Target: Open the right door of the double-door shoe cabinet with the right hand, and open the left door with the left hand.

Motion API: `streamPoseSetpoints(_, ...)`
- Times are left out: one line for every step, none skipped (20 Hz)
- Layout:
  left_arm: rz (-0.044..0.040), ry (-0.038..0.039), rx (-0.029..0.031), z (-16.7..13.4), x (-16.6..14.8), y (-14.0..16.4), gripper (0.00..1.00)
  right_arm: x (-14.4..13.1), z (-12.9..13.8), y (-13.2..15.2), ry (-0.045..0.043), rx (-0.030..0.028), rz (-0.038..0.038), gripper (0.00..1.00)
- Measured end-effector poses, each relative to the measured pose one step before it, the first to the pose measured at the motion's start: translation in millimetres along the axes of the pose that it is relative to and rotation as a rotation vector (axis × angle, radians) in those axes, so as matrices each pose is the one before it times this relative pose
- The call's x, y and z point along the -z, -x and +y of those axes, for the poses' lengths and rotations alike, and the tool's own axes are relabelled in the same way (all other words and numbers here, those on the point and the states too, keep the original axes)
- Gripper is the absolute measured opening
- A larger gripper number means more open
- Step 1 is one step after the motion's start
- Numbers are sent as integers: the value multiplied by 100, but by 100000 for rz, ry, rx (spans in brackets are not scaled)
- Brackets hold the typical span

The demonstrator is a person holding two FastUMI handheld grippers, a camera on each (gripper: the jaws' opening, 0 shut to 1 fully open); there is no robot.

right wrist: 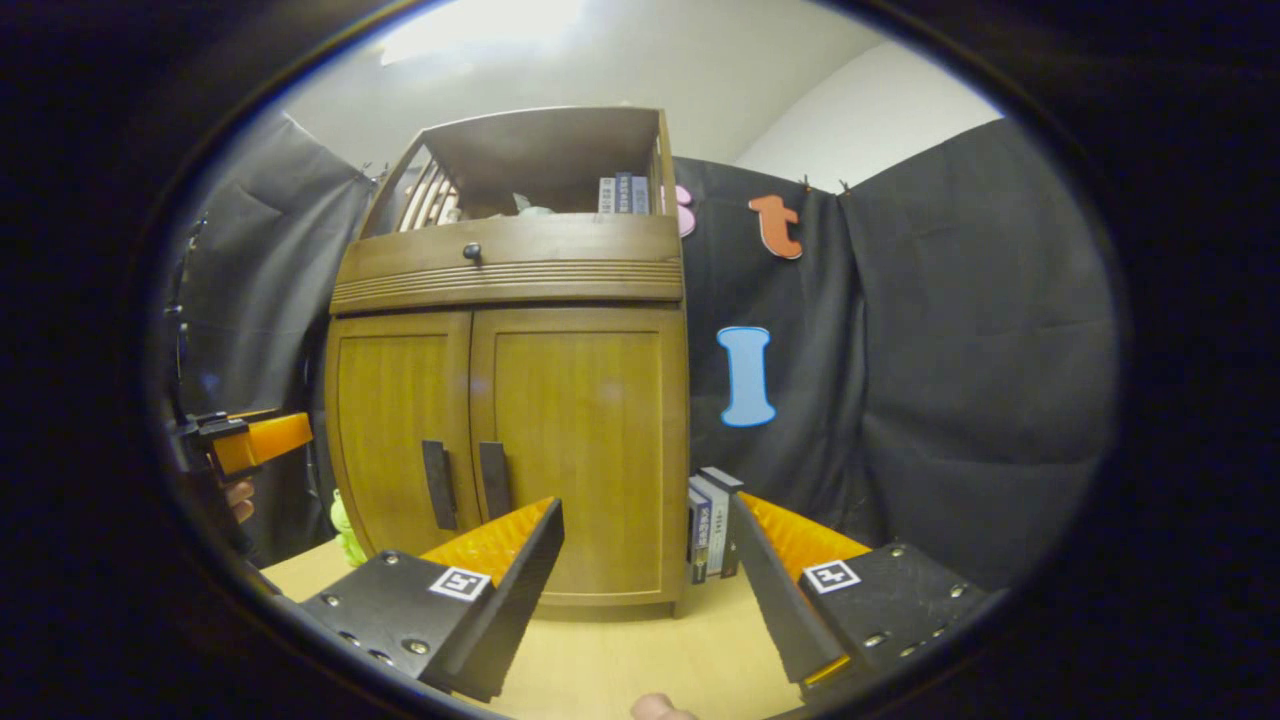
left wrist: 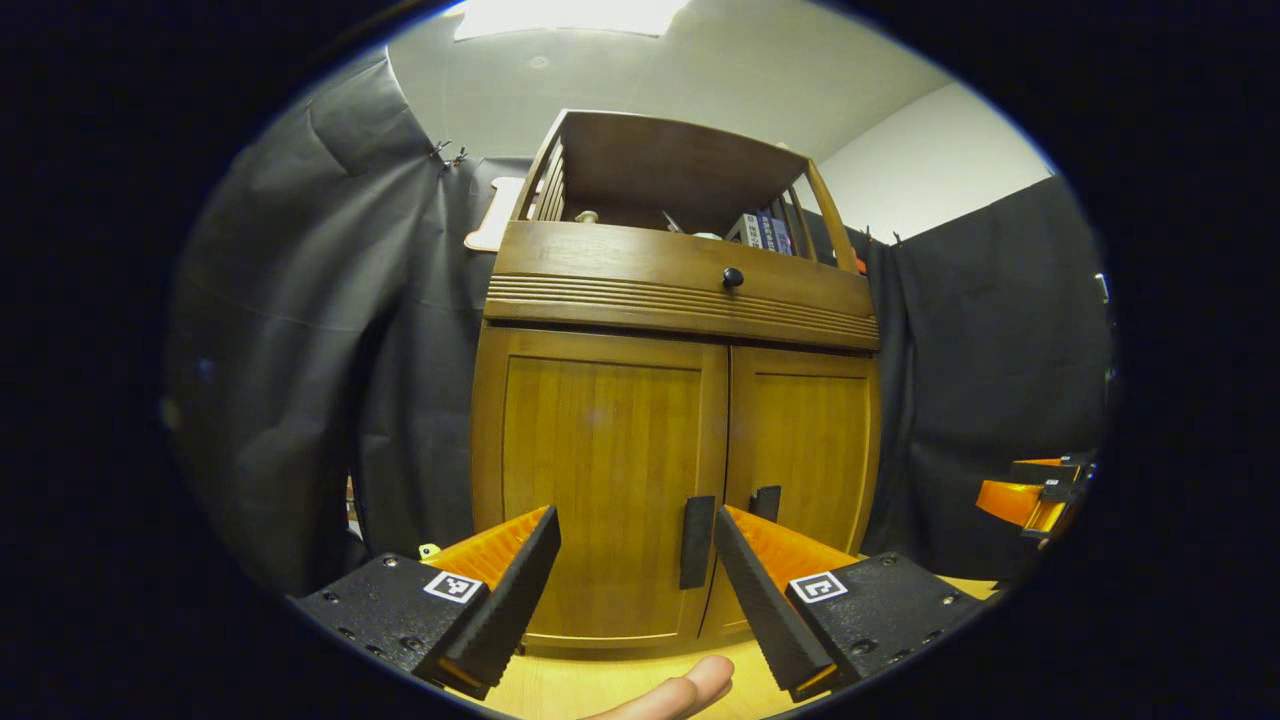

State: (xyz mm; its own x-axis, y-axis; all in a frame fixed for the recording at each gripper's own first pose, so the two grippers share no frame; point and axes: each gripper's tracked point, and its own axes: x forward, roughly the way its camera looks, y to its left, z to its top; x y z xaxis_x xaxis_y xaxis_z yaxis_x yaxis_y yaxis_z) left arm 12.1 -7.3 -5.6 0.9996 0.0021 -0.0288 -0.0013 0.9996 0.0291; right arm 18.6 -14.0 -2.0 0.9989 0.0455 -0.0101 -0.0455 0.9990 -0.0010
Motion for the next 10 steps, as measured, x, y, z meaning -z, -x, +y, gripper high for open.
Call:
streamPoseSetpoints(-138, 188, 444, 111, -20, -147, 92, 126, 314, -891, -89, -1317, 253, 93)
streamPoseSetpoints(-602, -33, 814, 31, -145, -38, 93, 215, 445, -852, 403, -1105, 616, 95)
streamPoseSetpoints(-580, -251, 778, 39, -161, 10, 96, -12, 558, -1044, 1301, -1094, 113, 98)
streamPoseSetpoints(-739, -468, 640, 101, -224, -56, 92, 207, 536, -959, 1623, -670, 278, 94)
streamPoseSetpoints(-439, -684, 679, 61, -191, -146, 95, 69, 744, -1069, 1733, -786, 93, 98)
streamPoseSetpoints(-283, -287, 452, 62, 97, -72, 92, 54, 729, -1039, 1692, -423, -27, 98)
streamPoseSetpoints(99, -14, 132, 124, 140, -111, 92, 245, 999, -1101, 874, -1240, 385, 98)
streamPoseSetpoints(42, 246, -363, 265, 17, -151, 96, 510, 1291, -1195, -95, -1424, 855, 98)
streamPoseSetpoints(15, -36, -378, 272, 66, -110, 96, 544, 1147, -1138, 936, -1019, 1071, 98)
streamPoseSetpoints(-28, 201, -746, 317, -7, -199, 92, 450, 1122, -1176, 1191, -1002, 619, 94)
